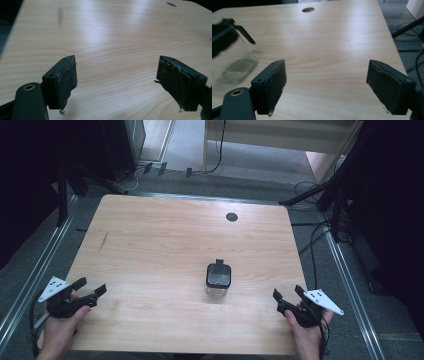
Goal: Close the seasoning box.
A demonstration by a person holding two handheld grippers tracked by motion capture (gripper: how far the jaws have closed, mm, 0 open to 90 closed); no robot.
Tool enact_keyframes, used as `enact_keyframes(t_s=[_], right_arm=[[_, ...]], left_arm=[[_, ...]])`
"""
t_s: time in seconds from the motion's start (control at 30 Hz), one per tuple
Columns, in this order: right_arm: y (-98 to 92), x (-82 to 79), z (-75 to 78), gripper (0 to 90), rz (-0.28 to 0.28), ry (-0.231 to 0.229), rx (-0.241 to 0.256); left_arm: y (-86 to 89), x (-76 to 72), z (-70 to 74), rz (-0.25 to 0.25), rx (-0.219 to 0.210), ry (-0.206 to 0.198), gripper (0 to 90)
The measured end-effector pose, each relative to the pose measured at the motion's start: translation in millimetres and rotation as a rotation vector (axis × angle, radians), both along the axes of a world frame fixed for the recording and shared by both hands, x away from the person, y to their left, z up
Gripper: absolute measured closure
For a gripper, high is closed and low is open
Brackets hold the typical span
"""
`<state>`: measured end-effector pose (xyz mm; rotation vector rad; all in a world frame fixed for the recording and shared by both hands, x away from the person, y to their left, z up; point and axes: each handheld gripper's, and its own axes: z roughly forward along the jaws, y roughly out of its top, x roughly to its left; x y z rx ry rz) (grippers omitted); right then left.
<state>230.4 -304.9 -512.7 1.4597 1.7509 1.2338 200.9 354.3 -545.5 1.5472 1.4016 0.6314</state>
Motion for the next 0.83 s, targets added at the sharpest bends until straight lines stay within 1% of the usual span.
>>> enact_keyframes(t_s=[0.03,0.07,0.1,0.13,0.17,0.2,0.23,0.27,0.3,0.33,0.37,0.4,0.47,0.5,0.53,0.57,0.63,0.77,0.83], right_arm=[[-6.9,-2.1,-4.1,16.7,-0.009,0.008,0.0],[-11.3,-3.5,-6.4,16.9,-0.015,0.012,0.008],[-18.2,-5.6,-9.9,17.0,-0.026,0.022,0.02],[-22.4,-6.8,-12.0,17.4,-0.032,0.023,0.018],[-27.4,-8.4,-14.9,17.8,-0.042,0.024,0.023],[-33.1,-9.7,-19.1,18.2,-0.055,0.028,0.028],[-39.1,-10.9,-25.7,18.4,-0.075,0.033,0.037],[-39.1,-10.9,-25.7,18.4,-0.075,0.033,0.037],[-41.5,-11.7,-29.6,18.4,-0.088,0.038,0.063],[-41.8,-11.9,-30.2,18.4,-0.093,0.035,0.078],[-41.1,-12.5,-29.7,19.0,-0.098,0.028,0.071],[-39.2,-13.3,-29.7,19.3,-0.1,0.02,0.047],[-36.8,-13.4,-31.2,18.7,-0.088,0.024,0.031],[-35.4,-14.0,-31.7,18.9,-0.081,0.024,0.015],[-34.7,-13.8,-32.0,18.9,-0.083,0.026,0.01],[-34.2,-13.4,-32.3,18.9,-0.082,0.031,0.003],[-33.4,-13.0,-32.5,19.0,-0.081,0.033,-0.002],[-30.0,-12.6,-33.3,19.7,-0.078,0.036,-0.038],[-28.9,-12.6,-33.4,20.3,-0.08,0.041,-0.047]], left_arm=[[2.5,-2.5,0.5,0.016,0.012,-0.003,16.7],[5.6,-5.3,0.8,0.037,0.037,-0.015,16.9],[7.1,-6.8,0.9,0.047,0.055,-0.015,16.9],[9.6,-8.1,0.2,0.058,0.07,-0.017,17.1],[12.9,-9.4,-1.1,0.066,0.046,-0.009,17.1],[14.6,-9.7,-2.0,0.067,0.025,-0.012,17.1],[14.0,-9.4,-2.4,0.064,0.03,-0.017,17.2],[14.0,-9.4,-2.4,0.064,0.03,-0.017,17.2],[12.6,-8.9,-3.1,0.058,0.038,-0.018,17.2],[11.3,-8.2,-3.4,0.052,0.049,-0.016,17.2],[8.9,-7.2,-4.0,0.046,0.069,-0.013,17.2],[7.4,-6.6,-4.4,0.045,0.077,-0.01,17.2],[4.6,-5.1,-5.1,0.032,0.1,0.005,17.2],[4.0,-4.5,-5.4,0.026,0.103,0.015,17.3],[4.0,-4.5,-5.4,0.026,0.103,0.015,17.5],[4.3,-3.7,-5.8,0.033,0.099,0.022,18.1],[4.7,-3.4,-5.6,0.037,0.101,0.025,19.2],[4.6,-2.7,-5.8,0.044,0.102,0.031,20.1],[4.4,-2.5,-5.9,0.041,0.104,0.031,21.9]])
